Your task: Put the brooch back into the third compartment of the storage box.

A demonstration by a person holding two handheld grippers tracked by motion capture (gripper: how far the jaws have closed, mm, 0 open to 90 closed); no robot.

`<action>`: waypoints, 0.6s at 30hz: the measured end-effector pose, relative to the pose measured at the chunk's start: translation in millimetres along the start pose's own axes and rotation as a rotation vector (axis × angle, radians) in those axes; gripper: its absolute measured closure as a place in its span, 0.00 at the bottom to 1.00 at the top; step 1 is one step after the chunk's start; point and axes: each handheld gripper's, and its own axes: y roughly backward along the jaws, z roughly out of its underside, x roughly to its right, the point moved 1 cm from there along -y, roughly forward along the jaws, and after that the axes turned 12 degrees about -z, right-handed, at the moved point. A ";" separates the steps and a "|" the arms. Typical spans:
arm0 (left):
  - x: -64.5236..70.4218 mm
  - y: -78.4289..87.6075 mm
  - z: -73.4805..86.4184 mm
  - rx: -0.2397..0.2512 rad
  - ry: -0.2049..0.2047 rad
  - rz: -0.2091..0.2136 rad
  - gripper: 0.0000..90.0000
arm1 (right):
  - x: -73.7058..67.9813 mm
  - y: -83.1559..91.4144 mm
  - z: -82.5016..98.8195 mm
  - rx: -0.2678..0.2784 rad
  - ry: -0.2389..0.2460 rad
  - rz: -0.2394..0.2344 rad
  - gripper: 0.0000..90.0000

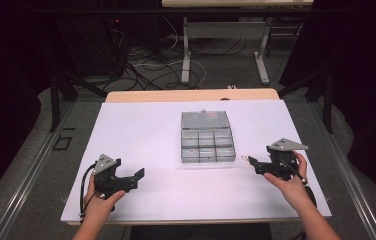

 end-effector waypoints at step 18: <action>1.0 1.9 1.3 -0.004 -0.001 -0.005 0.01 | 8.7 -10.8 -16.1 -0.091 0.017 -0.057 0.35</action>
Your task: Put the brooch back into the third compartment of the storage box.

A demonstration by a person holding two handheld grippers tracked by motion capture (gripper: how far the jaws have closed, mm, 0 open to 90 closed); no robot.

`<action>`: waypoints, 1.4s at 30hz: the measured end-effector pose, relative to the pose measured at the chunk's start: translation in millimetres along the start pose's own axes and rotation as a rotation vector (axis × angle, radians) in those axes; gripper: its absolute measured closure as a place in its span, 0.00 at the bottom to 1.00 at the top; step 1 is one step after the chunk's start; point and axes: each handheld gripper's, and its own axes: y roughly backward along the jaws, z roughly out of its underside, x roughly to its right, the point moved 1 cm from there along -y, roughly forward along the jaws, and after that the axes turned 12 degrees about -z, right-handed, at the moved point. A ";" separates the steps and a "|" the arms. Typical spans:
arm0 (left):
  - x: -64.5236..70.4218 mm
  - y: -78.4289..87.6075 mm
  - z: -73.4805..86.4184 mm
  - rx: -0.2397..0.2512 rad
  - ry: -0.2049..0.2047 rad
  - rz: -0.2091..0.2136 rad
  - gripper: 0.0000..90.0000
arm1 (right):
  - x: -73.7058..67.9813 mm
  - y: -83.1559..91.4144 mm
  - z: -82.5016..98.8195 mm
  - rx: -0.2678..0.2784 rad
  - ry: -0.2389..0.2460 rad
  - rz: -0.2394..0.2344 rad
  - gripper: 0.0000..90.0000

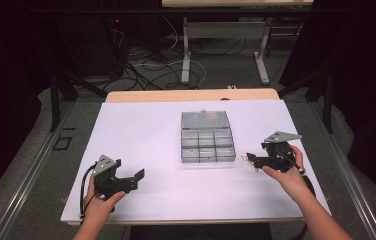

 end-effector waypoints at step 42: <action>2.5 -1.9 0.3 -0.007 -0.013 0.008 0.01 | 18.3 -38.2 -6.6 -0.294 -0.020 -0.028 0.61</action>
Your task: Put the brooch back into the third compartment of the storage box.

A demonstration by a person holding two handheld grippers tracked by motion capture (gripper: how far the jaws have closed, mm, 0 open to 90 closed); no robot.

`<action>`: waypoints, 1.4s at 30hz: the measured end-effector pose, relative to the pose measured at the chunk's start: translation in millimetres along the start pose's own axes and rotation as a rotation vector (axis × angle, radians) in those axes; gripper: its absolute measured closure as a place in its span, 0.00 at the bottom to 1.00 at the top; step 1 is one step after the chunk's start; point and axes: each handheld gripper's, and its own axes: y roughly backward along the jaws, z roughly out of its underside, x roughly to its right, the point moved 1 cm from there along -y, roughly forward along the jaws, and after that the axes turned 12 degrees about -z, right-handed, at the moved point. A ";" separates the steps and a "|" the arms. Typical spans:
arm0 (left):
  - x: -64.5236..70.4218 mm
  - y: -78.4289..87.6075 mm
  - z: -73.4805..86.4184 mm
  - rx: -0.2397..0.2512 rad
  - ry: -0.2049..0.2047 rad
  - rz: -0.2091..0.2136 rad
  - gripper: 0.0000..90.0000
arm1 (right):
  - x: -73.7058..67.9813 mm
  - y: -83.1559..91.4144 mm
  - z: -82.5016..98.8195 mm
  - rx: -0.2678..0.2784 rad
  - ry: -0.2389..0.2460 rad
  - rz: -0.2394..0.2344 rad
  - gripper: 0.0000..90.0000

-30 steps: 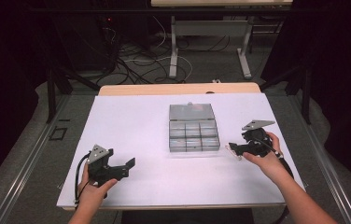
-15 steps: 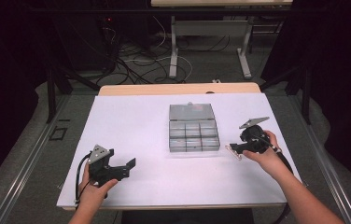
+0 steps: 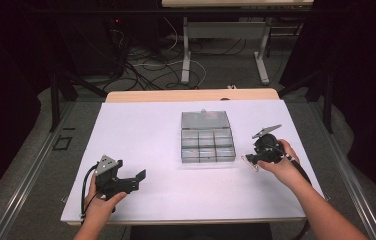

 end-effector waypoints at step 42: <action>0.1 -1.9 0.4 -0.015 0.002 0.001 0.02 | 15.7 -29.3 -2.6 -0.113 -0.185 -0.062 0.84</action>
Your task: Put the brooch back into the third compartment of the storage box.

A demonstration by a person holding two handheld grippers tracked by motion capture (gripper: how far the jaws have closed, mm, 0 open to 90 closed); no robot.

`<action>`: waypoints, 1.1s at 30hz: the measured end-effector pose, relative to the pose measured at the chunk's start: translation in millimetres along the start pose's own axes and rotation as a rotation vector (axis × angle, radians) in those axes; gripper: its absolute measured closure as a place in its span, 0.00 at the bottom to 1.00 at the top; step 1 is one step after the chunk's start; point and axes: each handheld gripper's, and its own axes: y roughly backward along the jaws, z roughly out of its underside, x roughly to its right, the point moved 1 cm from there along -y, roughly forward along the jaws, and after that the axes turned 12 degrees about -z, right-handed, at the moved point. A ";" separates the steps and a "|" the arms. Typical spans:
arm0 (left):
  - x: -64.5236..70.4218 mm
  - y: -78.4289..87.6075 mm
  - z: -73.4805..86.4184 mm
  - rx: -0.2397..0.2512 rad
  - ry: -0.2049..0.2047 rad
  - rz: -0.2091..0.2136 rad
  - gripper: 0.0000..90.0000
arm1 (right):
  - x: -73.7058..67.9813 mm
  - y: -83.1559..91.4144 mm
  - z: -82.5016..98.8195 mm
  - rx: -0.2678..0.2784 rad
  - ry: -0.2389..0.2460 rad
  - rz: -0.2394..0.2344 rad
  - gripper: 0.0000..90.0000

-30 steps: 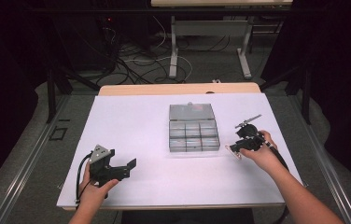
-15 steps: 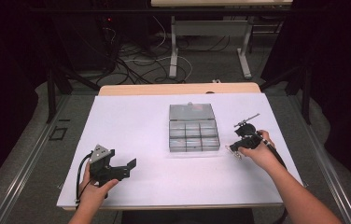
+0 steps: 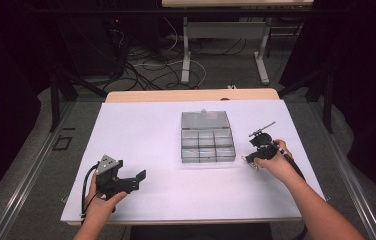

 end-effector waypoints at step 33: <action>0.0 -0.4 0.2 0.000 -0.003 -0.001 0.02 | 0.2 1.7 1.1 -0.005 0.042 -0.018 0.90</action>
